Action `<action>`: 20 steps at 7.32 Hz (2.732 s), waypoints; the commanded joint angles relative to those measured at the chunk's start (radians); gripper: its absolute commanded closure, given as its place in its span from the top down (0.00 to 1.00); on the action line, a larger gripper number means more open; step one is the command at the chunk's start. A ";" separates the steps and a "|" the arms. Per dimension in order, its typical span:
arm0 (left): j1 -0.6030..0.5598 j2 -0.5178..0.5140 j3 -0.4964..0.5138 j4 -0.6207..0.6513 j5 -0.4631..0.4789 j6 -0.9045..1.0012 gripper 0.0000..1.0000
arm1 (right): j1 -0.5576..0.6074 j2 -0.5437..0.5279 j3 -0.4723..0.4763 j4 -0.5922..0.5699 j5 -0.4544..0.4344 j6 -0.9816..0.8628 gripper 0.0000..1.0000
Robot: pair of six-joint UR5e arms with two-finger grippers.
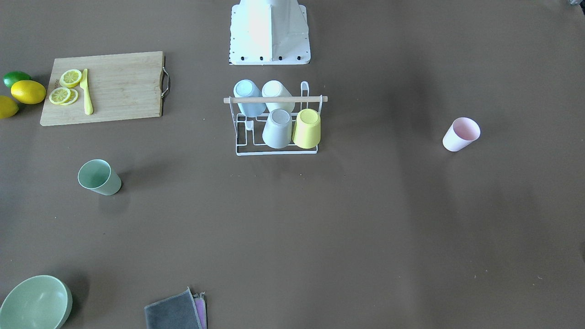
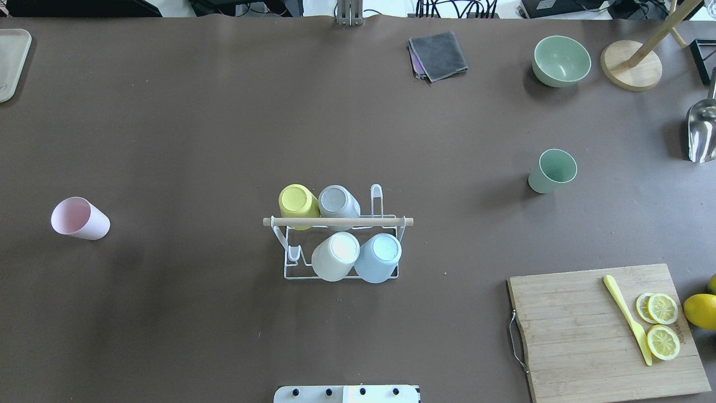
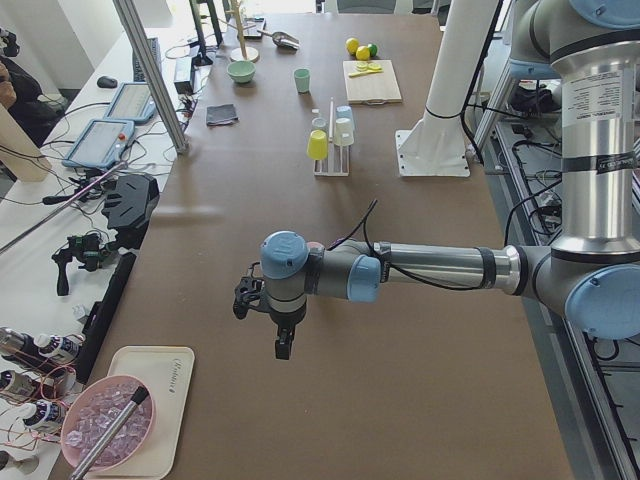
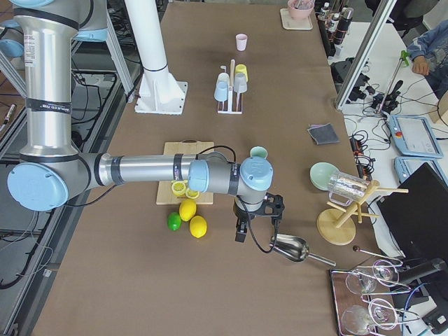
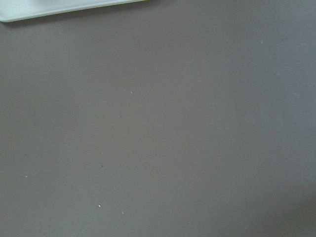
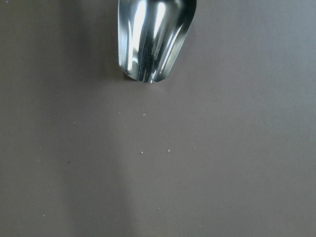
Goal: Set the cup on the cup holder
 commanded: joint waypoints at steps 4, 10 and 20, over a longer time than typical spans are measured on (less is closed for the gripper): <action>0.001 0.000 -0.001 0.000 -0.001 0.000 0.98 | -0.003 0.000 -0.006 0.001 0.001 -0.004 1.00; -0.001 -0.002 -0.004 0.000 -0.003 0.000 0.98 | -0.017 0.006 0.000 0.012 0.008 0.004 1.00; -0.001 -0.002 -0.004 0.000 -0.003 0.000 0.98 | -0.362 0.308 -0.054 -0.057 -0.035 0.002 1.00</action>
